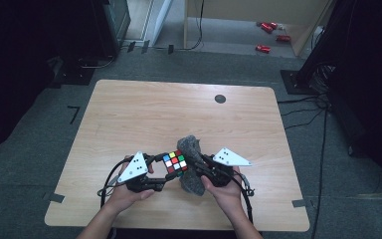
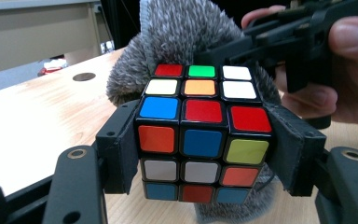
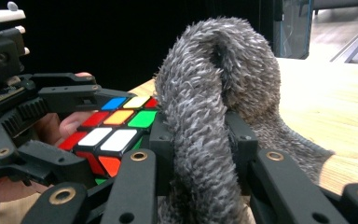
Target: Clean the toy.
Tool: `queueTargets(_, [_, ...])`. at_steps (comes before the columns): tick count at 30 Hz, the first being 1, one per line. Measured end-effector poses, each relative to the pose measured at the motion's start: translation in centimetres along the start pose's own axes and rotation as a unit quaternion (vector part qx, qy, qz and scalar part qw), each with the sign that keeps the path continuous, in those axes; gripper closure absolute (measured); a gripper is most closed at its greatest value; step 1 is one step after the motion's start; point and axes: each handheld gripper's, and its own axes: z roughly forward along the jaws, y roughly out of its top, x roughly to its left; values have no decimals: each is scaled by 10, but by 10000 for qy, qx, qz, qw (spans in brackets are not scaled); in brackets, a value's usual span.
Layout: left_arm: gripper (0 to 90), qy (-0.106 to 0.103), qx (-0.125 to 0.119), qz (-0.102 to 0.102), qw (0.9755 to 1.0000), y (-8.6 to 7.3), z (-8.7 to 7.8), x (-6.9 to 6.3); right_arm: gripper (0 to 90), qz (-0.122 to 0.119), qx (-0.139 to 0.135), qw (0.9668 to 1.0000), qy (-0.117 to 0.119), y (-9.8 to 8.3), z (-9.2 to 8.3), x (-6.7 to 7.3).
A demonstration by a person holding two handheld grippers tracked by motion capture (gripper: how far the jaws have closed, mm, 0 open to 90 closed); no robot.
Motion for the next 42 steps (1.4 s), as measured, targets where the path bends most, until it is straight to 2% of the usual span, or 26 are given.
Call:
queueTargets(3, [354,89,-168,-138,9997,3,-7,7,708,-104,269,9996,-31,-11,5,-4])
queueTargets(6, [354,212,-402,-366,9983,6,-16,15,706,-188,385,9990,94,-18,9,-5])
queueTargets(8, [354,201,-519,-572,9968,7,-20,20,704,-428,411,9981,161,-21,12,-3])
queueTargets(9, [355,205,-539,-606,9965,7,-20,21,702,-603,423,9971,185,-23,14,0])
queueTargets(11, [354,186,-536,-663,9962,7,-19,20,698,-992,525,9935,210,-28,19,8])
queueTargets(14, [354,165,-523,-649,9964,6,-16,18,694,-1418,613,9874,348,-34,27,21])
queueTargets(17, [355,119,-470,-658,9967,6,-13,16,686,-1841,727,9787,549,-41,33,35])
queueTargets(19, [354,123,-464,-648,9967,5,-13,16,679,-2087,773,9735,533,-43,35,41])
queueTargets(21, [354,108,-490,-679,9964,5,-14,16,678,-2068,757,9746,395,-41,35,39])
queueTargets(25, [354,84,-520,-689,9962,6,-14,16,679,-1809,536,9820,24,-33,28,24])
queueTargets(27, [354,70,-511,-690,9963,6,-13,16,679,-1715,475,9840,-48,-32,26,20])
queueTargets(29, [354,44,-475,-662,9967,6,-12,15,678,-1700,505,9842,16,-34,28,23])
queueTargets(33, [354,40,-448,-627,9970,5,-11,14,674,-1859,686,9796,341,-40,35,36])
queueTargets(34, [354,37,-457,-629,9970,5,-12,14,674,-1904,705,9785,357,-40,35,38])
queueTargets(37, [354,33,-485,-649,9967,6,-14,16,675,-1883,671,9795,252,-35,32,34])
queueTargets(38, [354,32,-492,-659,9966,6,-15,17,676,-1859,619,9805,180,-33,30,30])
queueTargets(42, [355,-54,-489,-666,9966,6,-13,15,680,-1411,404,9891,-106,-27,22,13])
